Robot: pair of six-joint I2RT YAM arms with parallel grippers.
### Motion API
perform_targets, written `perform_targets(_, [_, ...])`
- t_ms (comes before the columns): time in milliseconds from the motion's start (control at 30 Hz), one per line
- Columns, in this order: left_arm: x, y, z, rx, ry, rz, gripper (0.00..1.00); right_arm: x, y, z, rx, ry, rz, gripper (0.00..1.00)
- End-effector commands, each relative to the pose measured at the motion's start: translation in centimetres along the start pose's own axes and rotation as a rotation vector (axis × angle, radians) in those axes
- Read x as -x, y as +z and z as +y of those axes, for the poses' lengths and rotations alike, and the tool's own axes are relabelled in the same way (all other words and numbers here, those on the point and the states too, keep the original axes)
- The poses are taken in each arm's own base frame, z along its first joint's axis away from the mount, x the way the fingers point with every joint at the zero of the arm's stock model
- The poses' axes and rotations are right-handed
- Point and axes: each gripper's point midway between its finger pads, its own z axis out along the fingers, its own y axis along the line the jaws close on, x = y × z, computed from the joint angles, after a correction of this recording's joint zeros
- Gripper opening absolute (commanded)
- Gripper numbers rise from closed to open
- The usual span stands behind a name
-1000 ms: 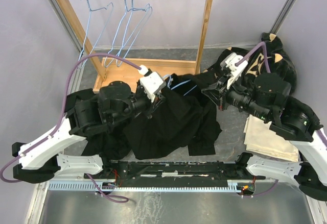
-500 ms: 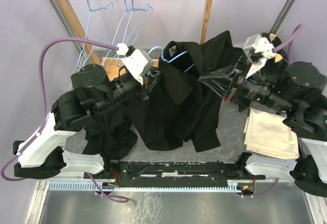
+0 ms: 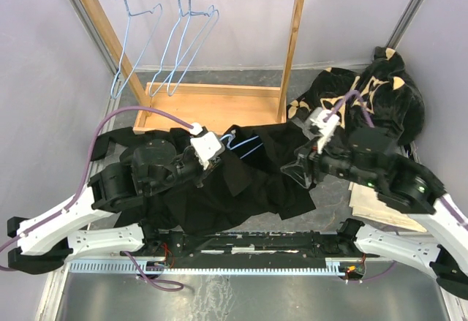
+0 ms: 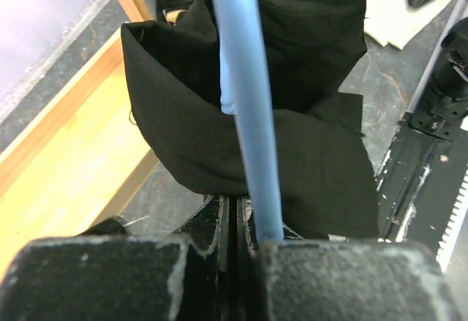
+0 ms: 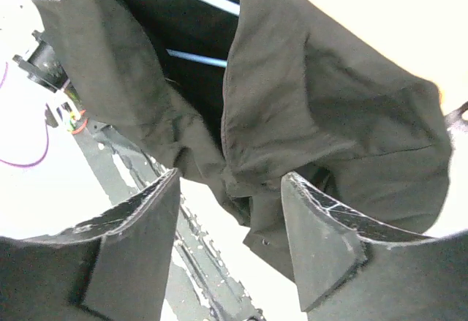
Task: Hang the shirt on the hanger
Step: Hang the shirt on the hanger.
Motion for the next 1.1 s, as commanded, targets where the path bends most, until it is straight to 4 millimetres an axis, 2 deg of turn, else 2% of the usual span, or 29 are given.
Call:
perform_targets(0, [1.2, -0.4, -1.1, -0.048, -0.100, -0.089, 0.03, 4.0, -3.4, -0.4, -0.040, -0.069, -0.153, 0.67])
perform_targets(167, [0.8, 0.4, -1.3, -0.037, -0.151, -0.104, 0.03, 7.3, -3.1, -0.5, -0.062, 0.001, -0.289, 0.68])
perform_targets(400, [1.3, 1.3, -1.3, -0.022, -0.193, -0.128, 0.03, 10.1, -0.2, 2.0, 0.077, 0.162, -0.492, 0.69])
perform_targets(567, [1.4, 1.8, -1.5, -0.027, -0.203, -0.127, 0.03, 10.8, 1.7, 3.9, 0.111, 0.189, -0.551, 0.65])
perform_targets(733, [1.3, 2.0, -1.6, -0.032, -0.203, -0.120, 0.03, 11.5, 2.7, 5.2, 0.132, 0.203, -0.597, 0.62])
perform_targets(1067, [1.4, 2.2, -2.2, -0.063, -0.205, -0.125, 0.03, 11.0, 5.5, 4.5, 0.060, 0.253, -0.573, 0.51])
